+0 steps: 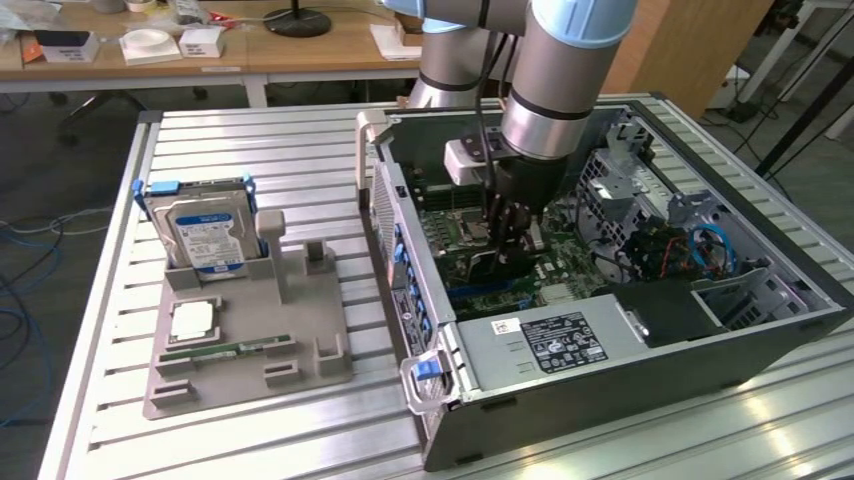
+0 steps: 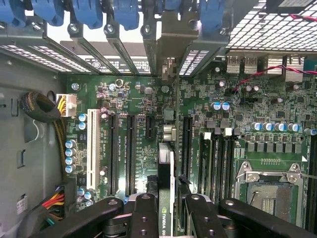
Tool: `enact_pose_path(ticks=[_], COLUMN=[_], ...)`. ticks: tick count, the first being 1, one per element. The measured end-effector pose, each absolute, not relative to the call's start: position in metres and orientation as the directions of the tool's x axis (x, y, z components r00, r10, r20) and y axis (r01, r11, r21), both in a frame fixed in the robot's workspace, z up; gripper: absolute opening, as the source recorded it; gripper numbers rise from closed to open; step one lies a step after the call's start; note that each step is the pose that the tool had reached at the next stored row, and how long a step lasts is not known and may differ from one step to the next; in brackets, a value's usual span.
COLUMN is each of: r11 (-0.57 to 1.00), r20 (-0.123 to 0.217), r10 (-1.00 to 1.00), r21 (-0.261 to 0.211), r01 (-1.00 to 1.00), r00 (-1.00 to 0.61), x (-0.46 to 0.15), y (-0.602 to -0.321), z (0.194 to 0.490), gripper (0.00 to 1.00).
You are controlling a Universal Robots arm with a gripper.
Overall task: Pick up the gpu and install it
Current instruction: 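Insert the gpu into the slot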
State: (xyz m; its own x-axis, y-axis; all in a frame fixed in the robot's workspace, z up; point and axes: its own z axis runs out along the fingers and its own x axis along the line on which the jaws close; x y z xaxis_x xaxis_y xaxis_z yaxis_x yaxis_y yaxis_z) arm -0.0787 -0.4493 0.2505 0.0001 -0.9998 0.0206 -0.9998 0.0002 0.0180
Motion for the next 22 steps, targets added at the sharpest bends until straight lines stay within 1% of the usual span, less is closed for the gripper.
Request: enact_pose_path(ticks=[22], r11=[0.023], r20=[0.021], r10=[-1.000], r21=[0.018], r01=[-1.000], r00=[-0.023], x=[-0.0799], y=[-0.4513], z=[0.2504], gripper=[0.26])
